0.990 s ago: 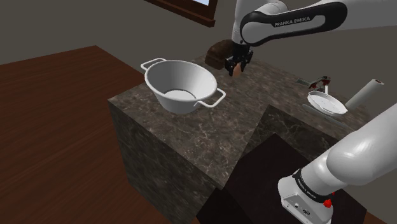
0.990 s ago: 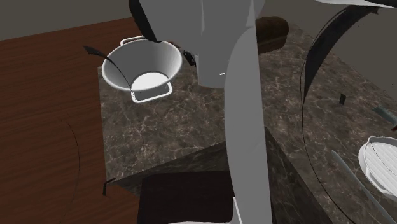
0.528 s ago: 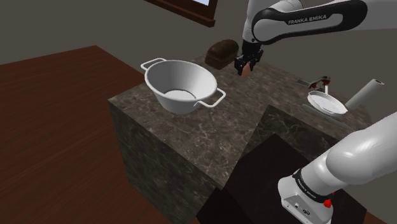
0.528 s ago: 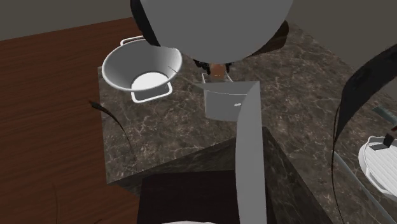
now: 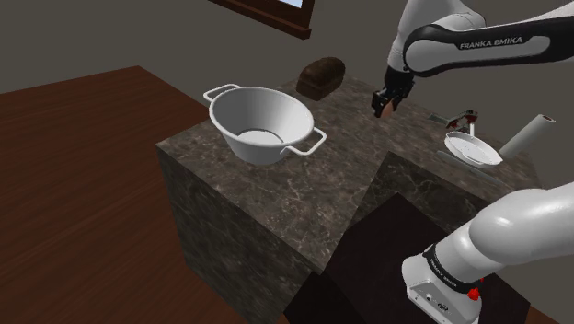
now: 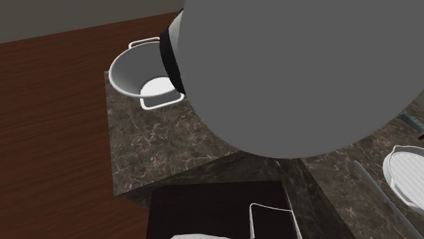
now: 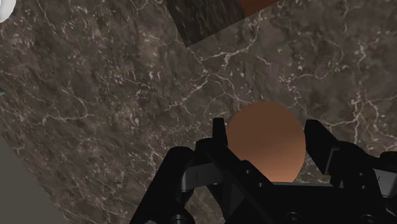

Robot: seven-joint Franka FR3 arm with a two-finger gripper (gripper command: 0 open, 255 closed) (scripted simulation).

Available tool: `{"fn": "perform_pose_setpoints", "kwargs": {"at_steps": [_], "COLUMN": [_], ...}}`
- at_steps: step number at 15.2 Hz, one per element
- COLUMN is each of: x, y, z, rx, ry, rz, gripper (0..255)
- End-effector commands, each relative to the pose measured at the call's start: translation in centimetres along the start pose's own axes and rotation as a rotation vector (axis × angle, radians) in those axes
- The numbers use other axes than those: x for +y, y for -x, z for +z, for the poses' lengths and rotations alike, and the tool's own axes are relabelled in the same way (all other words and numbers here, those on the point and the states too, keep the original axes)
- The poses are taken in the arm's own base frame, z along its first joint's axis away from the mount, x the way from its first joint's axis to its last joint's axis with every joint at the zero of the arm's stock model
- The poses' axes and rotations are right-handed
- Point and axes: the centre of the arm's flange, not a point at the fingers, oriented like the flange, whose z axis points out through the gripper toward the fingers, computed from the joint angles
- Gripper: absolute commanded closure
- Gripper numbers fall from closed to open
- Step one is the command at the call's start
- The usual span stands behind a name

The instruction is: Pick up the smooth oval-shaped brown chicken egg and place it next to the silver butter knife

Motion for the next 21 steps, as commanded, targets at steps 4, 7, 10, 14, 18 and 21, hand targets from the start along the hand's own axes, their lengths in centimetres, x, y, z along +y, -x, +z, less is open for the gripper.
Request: {"fn": "perform_pose_setpoints", "kwargs": {"at_steps": [4,7,10,14,18,21], "x": [4.6,7.4,10.2,13.9,17.6,20.4], "y": [4.5,7.2,10.0,13.6,17.2,20.0], "z": [1.3,2.1,2.8,3.8,4.7,5.5], "rx": [0.001,0.001,0.001,0.001,0.001,0.001], "ry": [-0.001,-0.001,-0.001,-0.001,-0.001,-0.001], "rz": [-0.001,-0.001,-0.001,-0.001,-0.001,-0.001], "gripper": [255,255,255,255,255,255]}}
